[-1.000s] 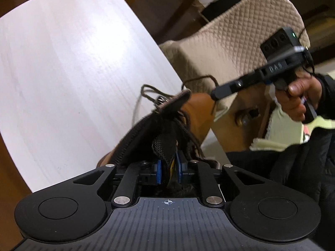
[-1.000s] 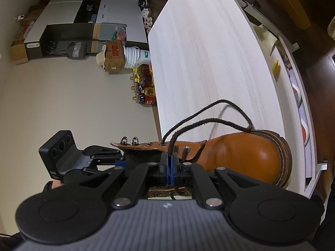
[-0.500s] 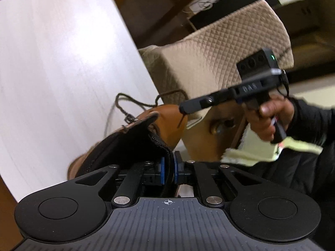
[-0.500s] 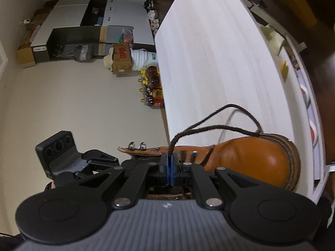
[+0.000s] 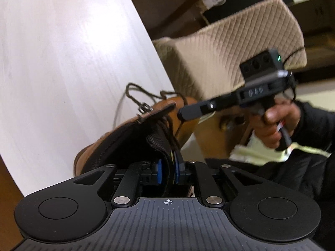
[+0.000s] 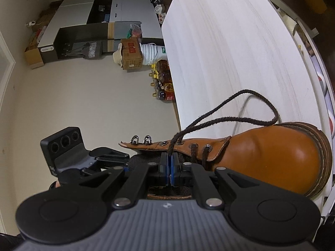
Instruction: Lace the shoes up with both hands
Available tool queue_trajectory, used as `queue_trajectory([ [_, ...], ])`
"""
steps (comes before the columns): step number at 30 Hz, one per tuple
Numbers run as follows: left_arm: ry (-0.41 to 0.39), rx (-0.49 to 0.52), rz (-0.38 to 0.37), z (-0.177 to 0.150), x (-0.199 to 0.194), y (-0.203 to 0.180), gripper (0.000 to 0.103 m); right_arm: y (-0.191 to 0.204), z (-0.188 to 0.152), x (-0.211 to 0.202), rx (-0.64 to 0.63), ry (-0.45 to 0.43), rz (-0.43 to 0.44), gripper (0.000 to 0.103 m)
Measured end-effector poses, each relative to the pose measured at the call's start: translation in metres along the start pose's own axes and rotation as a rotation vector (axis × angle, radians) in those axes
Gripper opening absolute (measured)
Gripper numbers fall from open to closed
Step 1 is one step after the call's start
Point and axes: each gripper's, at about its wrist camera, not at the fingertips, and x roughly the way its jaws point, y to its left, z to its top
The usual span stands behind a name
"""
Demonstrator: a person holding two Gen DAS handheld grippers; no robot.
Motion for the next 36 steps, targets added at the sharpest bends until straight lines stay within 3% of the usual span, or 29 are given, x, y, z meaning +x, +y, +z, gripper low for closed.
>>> queue_trajectory([
  [15,-0.050,-0.082,-0.093,-0.008,-0.004,0.013,0.008,0.004,0.000,0.014,-0.059,0.001,-0.022,0.003],
  [28,-0.077,-0.125,-0.114,-0.012,-0.004,0.012,0.008,0.028,-0.004,0.027,-0.213,0.094,-0.085,0.003],
  [36,-0.090,-0.133,-0.130,-0.012,-0.002,0.014,0.008,0.024,-0.001,0.018,-0.129,0.066,-0.067,0.010],
])
